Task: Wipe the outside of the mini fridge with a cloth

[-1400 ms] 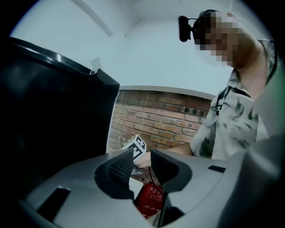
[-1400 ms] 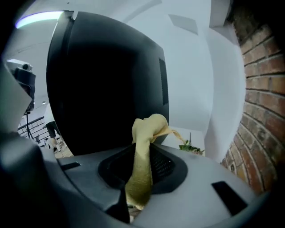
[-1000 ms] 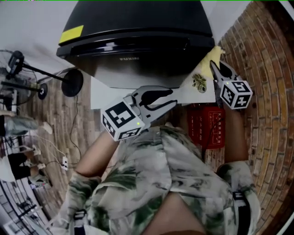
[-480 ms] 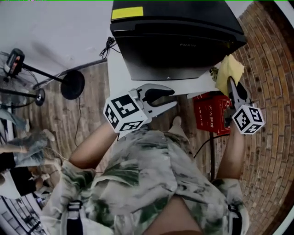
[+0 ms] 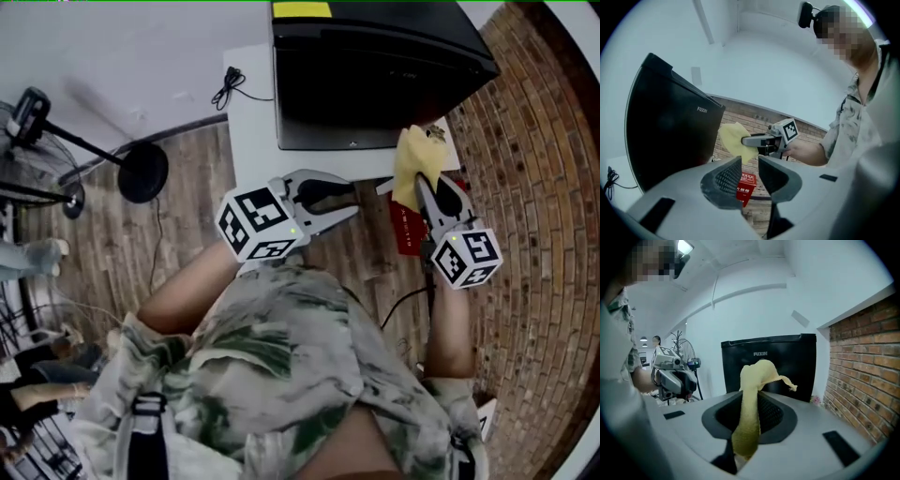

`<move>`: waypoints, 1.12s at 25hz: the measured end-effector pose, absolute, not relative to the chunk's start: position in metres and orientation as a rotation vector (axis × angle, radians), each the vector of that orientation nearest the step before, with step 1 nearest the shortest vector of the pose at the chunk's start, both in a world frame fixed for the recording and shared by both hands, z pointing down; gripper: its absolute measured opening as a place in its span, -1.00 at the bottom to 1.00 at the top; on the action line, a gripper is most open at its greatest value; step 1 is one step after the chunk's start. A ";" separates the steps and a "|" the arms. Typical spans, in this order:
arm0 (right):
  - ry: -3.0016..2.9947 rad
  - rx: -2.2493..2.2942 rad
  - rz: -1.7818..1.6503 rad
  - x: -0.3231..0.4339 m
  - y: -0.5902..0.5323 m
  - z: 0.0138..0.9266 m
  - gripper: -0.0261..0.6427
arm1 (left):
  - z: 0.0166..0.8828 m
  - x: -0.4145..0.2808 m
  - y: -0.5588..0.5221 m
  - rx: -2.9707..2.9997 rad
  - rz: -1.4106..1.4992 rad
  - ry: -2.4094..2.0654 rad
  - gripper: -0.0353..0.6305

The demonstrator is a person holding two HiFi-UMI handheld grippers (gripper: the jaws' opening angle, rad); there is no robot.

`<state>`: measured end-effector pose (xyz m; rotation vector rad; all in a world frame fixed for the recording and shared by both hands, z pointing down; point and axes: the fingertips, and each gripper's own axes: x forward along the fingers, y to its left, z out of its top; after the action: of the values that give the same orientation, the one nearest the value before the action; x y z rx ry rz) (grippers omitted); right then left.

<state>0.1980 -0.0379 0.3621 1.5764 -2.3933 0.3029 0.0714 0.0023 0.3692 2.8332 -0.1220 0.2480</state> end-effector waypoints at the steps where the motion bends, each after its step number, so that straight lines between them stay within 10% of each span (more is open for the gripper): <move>1: -2.396 1.567 0.294 0.186 -0.034 0.363 -0.65 | 0.369 0.065 0.008 2.836 0.253 -0.120 -0.53; 28: -2.298 1.563 -0.069 -0.078 -0.077 0.301 -0.65 | 0.354 -0.183 0.033 2.910 0.261 -0.008 -0.54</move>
<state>-0.0778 -0.0772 0.3011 1.5631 -2.2984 -0.0687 -0.1831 0.0332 0.3535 2.9103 -0.0076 0.2614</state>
